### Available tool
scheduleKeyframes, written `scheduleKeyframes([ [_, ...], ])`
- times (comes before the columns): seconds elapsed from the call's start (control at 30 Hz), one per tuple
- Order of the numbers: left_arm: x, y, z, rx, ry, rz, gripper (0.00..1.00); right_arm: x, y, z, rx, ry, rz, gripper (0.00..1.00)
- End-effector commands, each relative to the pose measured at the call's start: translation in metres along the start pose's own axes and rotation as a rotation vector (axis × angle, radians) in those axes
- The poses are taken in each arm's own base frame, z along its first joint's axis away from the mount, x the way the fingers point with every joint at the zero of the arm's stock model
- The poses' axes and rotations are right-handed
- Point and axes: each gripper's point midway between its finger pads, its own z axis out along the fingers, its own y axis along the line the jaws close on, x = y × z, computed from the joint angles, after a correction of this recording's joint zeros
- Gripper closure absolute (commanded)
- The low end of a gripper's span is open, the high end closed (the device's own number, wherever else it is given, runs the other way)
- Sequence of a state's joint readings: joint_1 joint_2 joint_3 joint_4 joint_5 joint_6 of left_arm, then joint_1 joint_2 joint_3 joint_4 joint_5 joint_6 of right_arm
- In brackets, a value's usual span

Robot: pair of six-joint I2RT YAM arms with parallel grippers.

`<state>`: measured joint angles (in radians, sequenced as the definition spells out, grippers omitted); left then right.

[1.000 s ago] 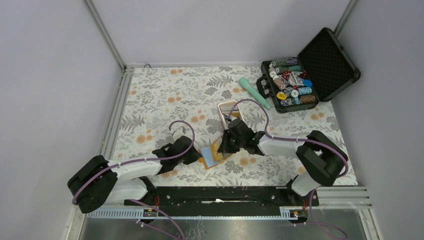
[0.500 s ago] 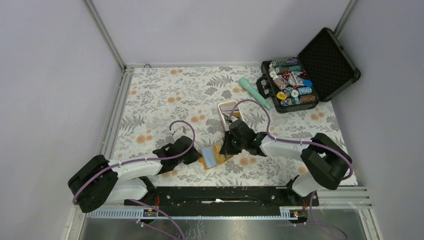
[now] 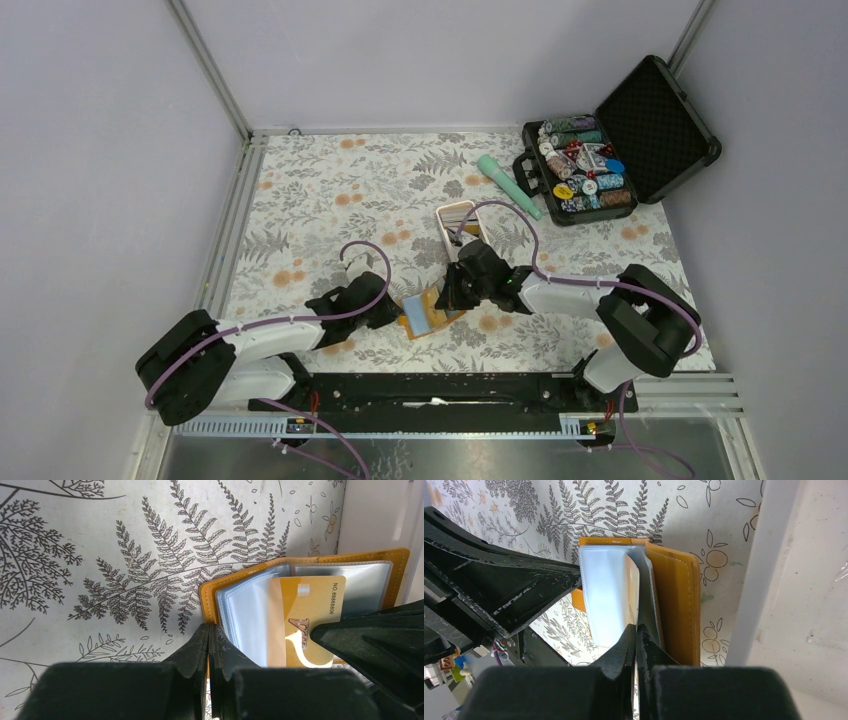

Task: Put the credit cards into the card holder
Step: Insert the credit card into the card holder.

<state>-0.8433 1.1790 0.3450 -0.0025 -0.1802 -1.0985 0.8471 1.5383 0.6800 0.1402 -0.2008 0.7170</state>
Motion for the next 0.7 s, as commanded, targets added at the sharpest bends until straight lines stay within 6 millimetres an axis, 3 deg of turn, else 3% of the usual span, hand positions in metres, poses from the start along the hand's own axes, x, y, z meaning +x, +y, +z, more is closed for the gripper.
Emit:
scheduleKeyframes([
  [0.0, 0.005, 0.023, -0.001, -0.082, 0.009, 0.055, 0.96, 0.037, -0.023, 0.003, 0.064, 0.131, 0.01, 1.0],
  [0.3, 0.002, 0.022, -0.003, -0.085, 0.004, 0.061, 0.96, 0.043, -0.028, 0.01, 0.081, 0.164, 0.015, 0.99],
  [0.47, 0.001, 0.022, -0.004, -0.088, 0.0, 0.066, 0.96, 0.037, -0.026, 0.009, 0.094, 0.16, 0.007, 0.88],
  [0.57, 0.0, 0.022, -0.004, -0.093, -0.003, 0.067, 0.96, 0.031, -0.023, 0.007, 0.098, 0.146, -0.006, 0.74],
  [0.67, 0.0, 0.022, -0.004, -0.093, -0.003, 0.069, 0.96, 0.029, -0.022, 0.004, 0.107, 0.147, -0.016, 0.66],
])
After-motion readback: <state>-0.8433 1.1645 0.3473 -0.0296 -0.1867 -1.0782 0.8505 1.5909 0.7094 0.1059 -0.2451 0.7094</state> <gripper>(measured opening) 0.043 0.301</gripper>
